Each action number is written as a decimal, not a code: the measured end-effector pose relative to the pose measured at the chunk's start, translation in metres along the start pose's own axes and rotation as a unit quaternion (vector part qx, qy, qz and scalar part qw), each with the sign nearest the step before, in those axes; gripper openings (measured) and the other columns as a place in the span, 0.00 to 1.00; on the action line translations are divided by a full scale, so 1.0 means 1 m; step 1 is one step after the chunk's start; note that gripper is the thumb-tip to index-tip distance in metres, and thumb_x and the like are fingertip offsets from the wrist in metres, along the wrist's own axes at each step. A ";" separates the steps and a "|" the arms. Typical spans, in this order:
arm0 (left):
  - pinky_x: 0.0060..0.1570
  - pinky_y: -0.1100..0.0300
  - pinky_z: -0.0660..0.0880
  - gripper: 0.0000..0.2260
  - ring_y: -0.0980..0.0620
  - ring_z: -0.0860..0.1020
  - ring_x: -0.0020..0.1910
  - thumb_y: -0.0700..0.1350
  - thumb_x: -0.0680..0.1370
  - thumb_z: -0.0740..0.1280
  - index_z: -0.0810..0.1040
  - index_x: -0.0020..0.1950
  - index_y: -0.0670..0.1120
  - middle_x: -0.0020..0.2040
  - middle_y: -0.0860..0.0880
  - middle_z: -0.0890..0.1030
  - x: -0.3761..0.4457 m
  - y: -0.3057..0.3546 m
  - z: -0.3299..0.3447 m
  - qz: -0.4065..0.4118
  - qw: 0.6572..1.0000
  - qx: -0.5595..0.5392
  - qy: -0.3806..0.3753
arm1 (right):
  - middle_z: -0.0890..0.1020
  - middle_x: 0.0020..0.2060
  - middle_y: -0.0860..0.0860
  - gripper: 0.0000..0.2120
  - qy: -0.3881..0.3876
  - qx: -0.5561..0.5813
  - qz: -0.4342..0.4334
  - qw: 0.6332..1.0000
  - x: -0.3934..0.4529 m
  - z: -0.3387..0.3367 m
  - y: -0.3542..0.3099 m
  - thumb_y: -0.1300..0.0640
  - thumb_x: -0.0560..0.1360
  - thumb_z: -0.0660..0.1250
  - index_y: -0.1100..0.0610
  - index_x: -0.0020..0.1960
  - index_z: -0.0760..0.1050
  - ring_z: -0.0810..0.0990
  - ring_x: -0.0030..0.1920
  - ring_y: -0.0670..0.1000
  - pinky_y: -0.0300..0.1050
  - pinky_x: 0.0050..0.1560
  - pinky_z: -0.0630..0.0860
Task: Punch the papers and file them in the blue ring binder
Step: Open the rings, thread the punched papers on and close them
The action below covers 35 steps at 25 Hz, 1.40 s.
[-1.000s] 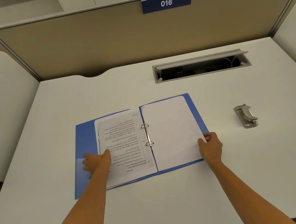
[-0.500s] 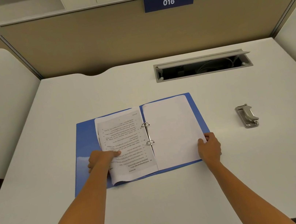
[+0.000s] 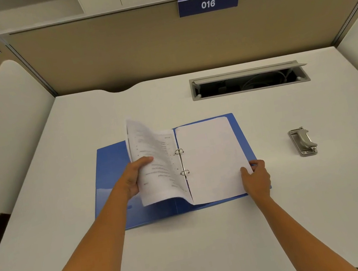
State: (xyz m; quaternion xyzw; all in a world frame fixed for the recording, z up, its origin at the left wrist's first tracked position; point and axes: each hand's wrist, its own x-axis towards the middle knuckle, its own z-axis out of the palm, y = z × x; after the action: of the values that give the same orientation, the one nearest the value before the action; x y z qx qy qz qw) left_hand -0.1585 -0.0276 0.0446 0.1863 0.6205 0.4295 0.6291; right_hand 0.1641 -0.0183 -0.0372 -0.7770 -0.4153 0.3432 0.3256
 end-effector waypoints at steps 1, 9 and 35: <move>0.48 0.48 0.81 0.26 0.42 0.83 0.48 0.48 0.66 0.74 0.77 0.62 0.42 0.52 0.41 0.84 -0.002 0.005 0.011 -0.002 0.999 0.002 -0.039 | 0.80 0.52 0.57 0.17 -0.002 0.000 -0.001 1.000 0.000 -0.001 0.000 0.56 0.77 0.66 0.60 0.63 0.69 0.76 0.45 0.53 0.45 0.49 0.71; 0.61 0.58 0.70 0.20 0.54 0.77 0.61 0.60 0.74 0.67 0.85 0.48 0.45 0.58 0.51 0.83 0.011 -0.020 0.094 0.104 0.958 0.218 -0.157 | 0.80 0.48 0.54 0.18 -0.037 0.040 0.030 0.998 0.013 -0.010 0.001 0.44 0.79 0.60 0.59 0.57 0.73 0.78 0.50 0.55 0.46 0.50 0.72; 0.45 0.56 0.76 0.03 0.52 0.75 0.42 0.44 0.75 0.70 0.82 0.46 0.44 0.42 0.50 0.78 0.045 -0.061 0.068 0.063 0.928 0.308 0.198 | 0.44 0.78 0.46 0.44 -0.291 -0.347 -0.438 0.776 -0.011 0.065 -0.011 0.26 0.71 0.46 0.49 0.79 0.43 0.40 0.78 0.50 0.56 0.76 0.39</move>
State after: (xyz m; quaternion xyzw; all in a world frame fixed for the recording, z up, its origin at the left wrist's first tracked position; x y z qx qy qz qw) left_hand -0.0813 -0.0069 -0.0195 0.3208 0.8212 0.2838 0.3771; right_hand 0.1024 -0.0089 -0.0612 -0.4344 -0.8770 0.2052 0.0125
